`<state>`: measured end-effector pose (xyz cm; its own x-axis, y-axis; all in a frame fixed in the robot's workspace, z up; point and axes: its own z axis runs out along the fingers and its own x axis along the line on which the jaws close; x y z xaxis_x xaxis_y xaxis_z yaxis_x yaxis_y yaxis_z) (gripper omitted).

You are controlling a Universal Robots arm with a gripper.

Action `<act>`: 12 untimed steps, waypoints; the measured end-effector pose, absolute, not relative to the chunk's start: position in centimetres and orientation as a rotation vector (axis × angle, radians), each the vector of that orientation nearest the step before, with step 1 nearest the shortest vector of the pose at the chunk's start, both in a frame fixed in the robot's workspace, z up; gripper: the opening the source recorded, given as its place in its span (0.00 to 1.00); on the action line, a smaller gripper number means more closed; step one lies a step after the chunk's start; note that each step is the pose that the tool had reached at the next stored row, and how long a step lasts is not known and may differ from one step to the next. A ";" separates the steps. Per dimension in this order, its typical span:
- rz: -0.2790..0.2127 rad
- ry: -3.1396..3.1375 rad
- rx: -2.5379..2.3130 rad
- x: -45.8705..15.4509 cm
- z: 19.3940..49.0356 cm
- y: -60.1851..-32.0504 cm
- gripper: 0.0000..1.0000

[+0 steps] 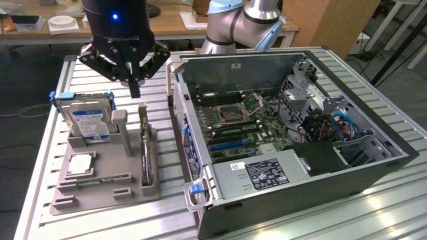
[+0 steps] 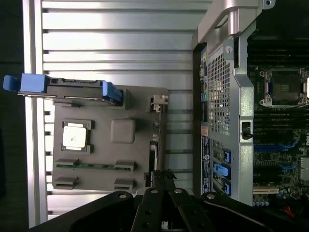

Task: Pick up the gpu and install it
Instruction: 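Pick up the gpu and move the gpu toward the slot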

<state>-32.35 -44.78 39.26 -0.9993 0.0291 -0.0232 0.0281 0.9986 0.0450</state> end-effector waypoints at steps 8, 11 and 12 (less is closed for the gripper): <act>0.069 3.117 0.044 -32.3 39.3 -44.8 0.11; 0.068 3.117 0.044 -32.4 39.3 -44.8 0.11; 0.068 3.117 0.044 -32.4 39.3 -44.8 0.11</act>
<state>-32.35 -44.78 39.26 -0.9993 0.0287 -0.0233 0.0276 0.9987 0.0439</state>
